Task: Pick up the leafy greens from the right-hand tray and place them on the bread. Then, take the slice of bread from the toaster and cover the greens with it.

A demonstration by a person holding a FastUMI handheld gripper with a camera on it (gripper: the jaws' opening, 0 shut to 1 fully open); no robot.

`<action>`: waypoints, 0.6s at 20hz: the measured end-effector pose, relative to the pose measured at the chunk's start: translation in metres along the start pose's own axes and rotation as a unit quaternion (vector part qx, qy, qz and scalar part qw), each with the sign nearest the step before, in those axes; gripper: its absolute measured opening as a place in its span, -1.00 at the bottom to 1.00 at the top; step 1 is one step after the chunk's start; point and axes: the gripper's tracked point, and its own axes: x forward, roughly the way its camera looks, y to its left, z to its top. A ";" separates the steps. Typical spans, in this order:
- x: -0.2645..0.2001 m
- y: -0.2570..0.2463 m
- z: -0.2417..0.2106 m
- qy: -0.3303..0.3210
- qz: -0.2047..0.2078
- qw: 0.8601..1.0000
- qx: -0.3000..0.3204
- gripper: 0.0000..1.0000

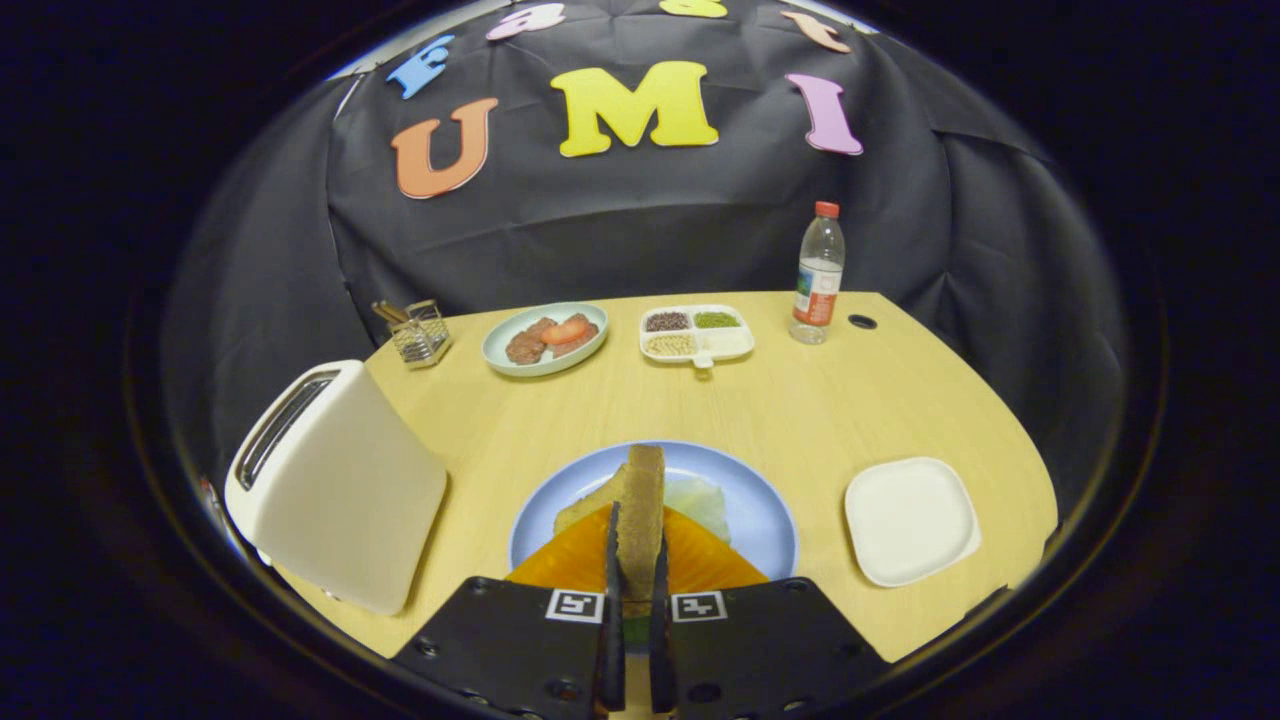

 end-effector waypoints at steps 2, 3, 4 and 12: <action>0.006 -0.009 -0.005 0.011 -0.003 1.000 0.002 -0.77; 0.009 -0.012 -0.008 0.016 -0.003 1.000 0.004 -0.70; 0.011 -0.016 -0.011 0.019 -0.002 1.000 0.006 -0.70; 0.015 -0.040 -0.020 0.024 -0.011 1.000 0.005 -0.29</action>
